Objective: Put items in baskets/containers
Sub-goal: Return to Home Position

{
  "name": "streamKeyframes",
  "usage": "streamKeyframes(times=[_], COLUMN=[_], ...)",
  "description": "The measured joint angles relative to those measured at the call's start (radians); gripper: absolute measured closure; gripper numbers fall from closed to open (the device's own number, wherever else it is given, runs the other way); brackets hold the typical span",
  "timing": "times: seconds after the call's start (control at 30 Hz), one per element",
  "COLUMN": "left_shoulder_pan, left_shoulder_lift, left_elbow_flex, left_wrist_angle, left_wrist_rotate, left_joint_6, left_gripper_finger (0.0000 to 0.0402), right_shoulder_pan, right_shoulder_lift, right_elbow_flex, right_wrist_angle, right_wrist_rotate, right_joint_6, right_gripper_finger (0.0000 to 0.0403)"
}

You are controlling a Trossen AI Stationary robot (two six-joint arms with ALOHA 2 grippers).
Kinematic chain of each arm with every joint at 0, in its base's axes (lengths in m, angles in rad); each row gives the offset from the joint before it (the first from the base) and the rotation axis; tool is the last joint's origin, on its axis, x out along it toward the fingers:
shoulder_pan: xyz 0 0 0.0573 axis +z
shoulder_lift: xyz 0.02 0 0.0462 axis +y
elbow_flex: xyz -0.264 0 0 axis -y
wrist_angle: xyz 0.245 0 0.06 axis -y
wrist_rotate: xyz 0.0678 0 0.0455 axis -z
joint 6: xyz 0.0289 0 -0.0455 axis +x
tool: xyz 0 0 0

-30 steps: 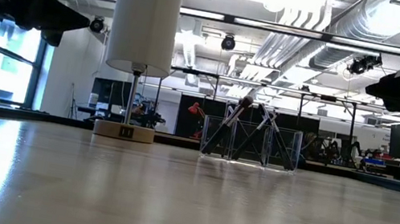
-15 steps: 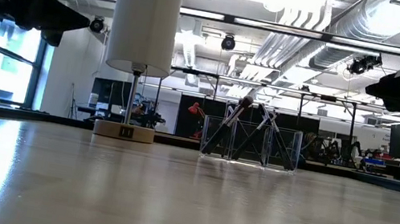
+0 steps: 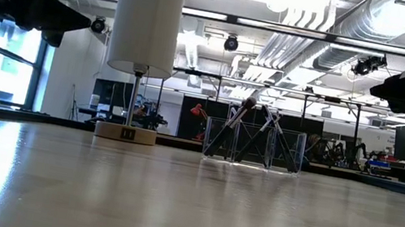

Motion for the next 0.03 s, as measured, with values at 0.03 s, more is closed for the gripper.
streamKeyframes(times=[0.03], left_shoulder_pan=[0.0], left_shoulder_lift=[0.0], left_elbow_flex=[0.0], left_wrist_angle=[0.0], left_wrist_rotate=[0.0], left_joint_6=[0.0], left_gripper_finger=[0.0401], right_shoulder_pan=[0.0], right_shoulder_lift=[0.0], right_elbow_flex=[0.0], right_wrist_angle=[0.0], right_wrist_rotate=[0.0], right_joint_6=[0.0], right_gripper_finger=[0.0391])
